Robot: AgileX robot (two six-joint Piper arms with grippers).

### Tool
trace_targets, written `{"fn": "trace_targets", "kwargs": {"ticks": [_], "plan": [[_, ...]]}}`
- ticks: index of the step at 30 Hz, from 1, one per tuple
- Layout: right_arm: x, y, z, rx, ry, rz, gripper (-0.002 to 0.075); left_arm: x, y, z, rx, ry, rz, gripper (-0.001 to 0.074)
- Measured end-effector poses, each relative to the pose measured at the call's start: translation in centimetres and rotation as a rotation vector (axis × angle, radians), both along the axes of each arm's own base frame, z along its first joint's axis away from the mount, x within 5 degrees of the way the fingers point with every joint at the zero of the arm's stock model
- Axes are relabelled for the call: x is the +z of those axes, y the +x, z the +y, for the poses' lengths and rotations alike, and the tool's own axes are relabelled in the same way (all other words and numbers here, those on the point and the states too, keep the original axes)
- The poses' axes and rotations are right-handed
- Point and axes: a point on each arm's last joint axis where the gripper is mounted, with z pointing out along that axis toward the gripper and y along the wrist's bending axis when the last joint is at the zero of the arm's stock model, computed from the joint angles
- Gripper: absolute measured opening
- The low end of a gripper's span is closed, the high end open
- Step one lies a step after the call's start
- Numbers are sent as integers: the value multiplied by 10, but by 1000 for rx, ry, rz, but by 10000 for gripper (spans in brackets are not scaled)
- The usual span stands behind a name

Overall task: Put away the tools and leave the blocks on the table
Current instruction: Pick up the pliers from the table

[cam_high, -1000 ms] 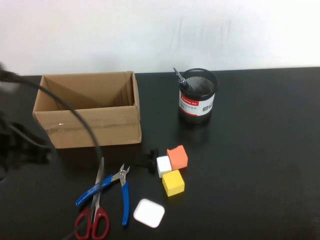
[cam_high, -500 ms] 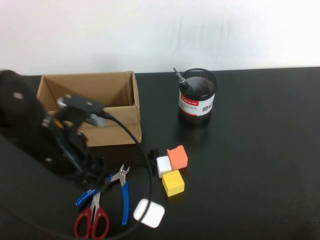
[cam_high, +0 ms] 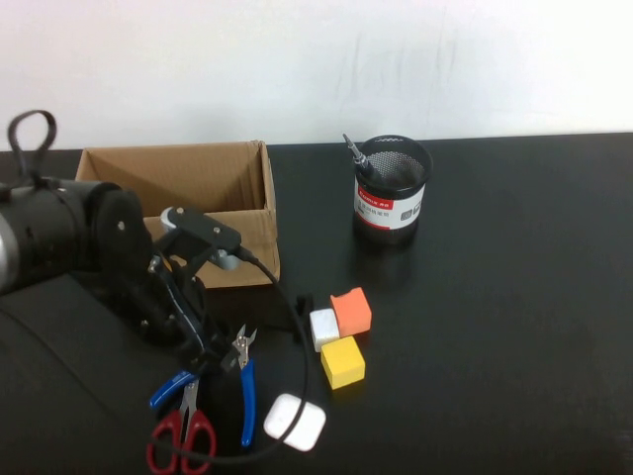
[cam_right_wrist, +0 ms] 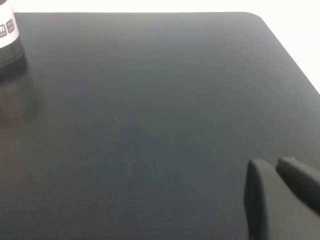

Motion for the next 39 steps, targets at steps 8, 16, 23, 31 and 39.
{"fn": "trace_targets", "kwargs": {"ticks": [8,16,23,31,39], "plan": [[0,0,0,0,0,0,-6,-17,4,-2,1,18,33,379],[0,0,0,0,0,0,-6,-28,7,-3,0,30,56,326],[0,0,0,0,0,0,-6,-31,10,-4,-2,33,57,181],[0,0,0,0,0,0,-6,-31,10,-4,-4,32,51,79],[0,0,0,0,0,0,-6,-18,17,-7,-29,45,61,79]]}}
